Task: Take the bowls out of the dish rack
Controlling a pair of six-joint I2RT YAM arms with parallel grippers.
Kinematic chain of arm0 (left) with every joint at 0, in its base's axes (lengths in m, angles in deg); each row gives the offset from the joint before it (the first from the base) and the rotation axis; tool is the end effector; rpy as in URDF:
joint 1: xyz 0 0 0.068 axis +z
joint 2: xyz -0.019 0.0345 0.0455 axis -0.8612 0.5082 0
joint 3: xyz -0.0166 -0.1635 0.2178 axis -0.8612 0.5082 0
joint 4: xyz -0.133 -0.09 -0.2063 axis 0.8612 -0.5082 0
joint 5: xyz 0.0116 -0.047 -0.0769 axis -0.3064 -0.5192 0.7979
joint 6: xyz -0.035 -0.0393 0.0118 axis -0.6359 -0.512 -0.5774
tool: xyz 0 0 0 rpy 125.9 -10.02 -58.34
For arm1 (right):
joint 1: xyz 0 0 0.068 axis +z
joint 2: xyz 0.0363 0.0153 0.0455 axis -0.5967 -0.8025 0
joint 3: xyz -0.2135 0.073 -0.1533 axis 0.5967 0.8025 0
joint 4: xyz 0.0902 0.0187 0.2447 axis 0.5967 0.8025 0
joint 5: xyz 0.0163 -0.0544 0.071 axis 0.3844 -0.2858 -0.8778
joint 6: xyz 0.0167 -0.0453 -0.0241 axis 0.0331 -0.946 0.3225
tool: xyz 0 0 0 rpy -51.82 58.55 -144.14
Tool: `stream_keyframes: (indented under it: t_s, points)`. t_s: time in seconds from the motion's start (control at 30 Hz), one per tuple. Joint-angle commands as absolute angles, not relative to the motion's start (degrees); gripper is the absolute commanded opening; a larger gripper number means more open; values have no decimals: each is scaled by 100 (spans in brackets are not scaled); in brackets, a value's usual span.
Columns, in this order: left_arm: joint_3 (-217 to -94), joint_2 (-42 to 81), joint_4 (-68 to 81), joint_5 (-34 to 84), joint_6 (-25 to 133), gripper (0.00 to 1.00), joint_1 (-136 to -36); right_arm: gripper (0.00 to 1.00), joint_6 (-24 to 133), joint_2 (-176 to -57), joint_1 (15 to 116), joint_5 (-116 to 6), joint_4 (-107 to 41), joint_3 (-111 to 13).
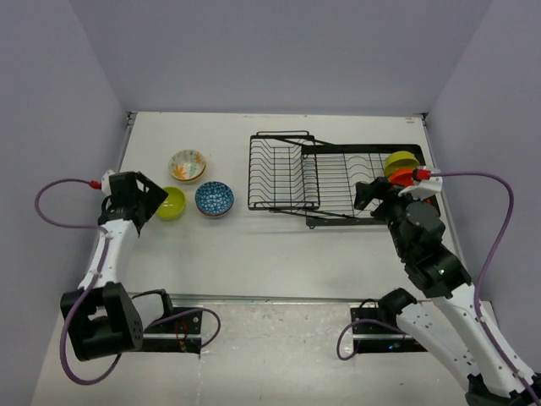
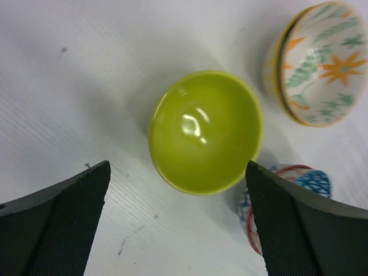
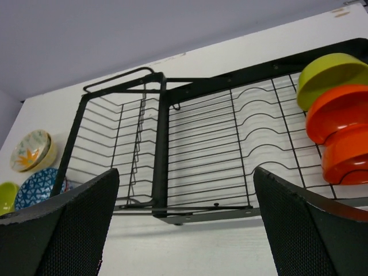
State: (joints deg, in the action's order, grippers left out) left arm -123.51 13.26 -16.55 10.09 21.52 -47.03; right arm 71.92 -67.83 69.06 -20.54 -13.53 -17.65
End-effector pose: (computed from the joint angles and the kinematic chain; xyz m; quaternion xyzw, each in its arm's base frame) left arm 0.2334 0.0556 0.2122 -0.4595 0.8154 -0.0423 0.3494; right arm 0.1174 0.0553 0.3496 0.1013 0.7429 0.1469 0.6452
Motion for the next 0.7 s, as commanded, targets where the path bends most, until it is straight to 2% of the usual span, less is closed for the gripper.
stream_keyframes:
  t_s: [0.0,0.23,0.27,0.33,0.47,0.67]
  points:
    - [-13083,324,-2143,1107,2456,100,-4671,99,7681,-6959,6135,-2716,-1521,-1742]
    - [-13910,-1171,-2853,2707,3572,100,-4846,99,9578,-7311,3630,-5011,-2022,-1145]
    - [-14007,-1224,-3013,2647,3869,100,-4960,99,9842,-7372,3167,-5066,-2013,-996]
    - [-14043,-1434,-3303,2550,4178,100,-5014,99,10475,-7382,2891,-4788,-2013,-724]
    - [-13561,-1813,-3235,1707,4373,100,-5583,99,11503,-7233,2670,-4127,-2031,-327]
    - [-13146,-2103,-3058,1591,4356,100,-5787,90,11813,-7276,2179,-4010,-2408,-107]
